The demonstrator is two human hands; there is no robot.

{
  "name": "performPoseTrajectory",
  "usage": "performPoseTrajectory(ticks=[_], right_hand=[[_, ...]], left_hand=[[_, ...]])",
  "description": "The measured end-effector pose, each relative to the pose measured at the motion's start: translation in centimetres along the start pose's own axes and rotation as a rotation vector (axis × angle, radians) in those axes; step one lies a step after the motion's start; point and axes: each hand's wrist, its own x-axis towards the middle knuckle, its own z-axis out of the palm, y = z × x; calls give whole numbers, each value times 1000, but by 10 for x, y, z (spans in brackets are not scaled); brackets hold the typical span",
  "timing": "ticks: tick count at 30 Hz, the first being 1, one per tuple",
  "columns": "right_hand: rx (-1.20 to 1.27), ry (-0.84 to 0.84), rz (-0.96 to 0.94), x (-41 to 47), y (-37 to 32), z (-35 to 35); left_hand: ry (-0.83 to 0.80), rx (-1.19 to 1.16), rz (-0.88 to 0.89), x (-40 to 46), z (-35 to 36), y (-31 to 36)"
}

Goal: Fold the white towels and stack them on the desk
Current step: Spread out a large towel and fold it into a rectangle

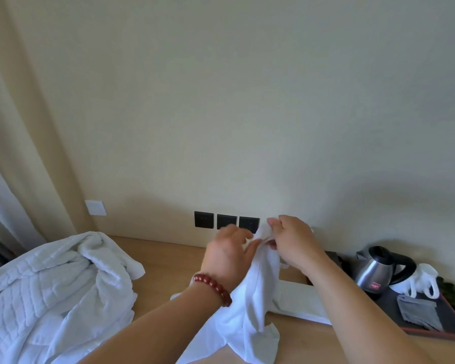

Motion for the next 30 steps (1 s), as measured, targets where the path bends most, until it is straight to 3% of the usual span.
performPoseTrajectory(ticks=[3,5,9,13,18,23,26,30], right_hand=[[395,14,82,9,6,-5],[594,43,142,9,6,-11],[1088,213,193,6,3,-22],[1480,38,63,-8,-7,-34],[1636,-25,-121,-24,-24,-54],[1616,-203,-139,-24,-24,-58],[1615,-237,-134,-21,-16,-52],[1643,-200,-119,-17,-11,-52]], left_hand=[[-86,-57,-363,19,-14,-12],[-157,-66,-477,26,-21,-19],[-269,-79,-484,27,-24,-25],[-304,-146,-467,28,-28,-22],[-588,-312,-429,25,-24,-15],[-742,-649,-351,19,-30,8],[-894,-713,-287,10,-27,14],[-826,-809,-394,6,-21,7]])
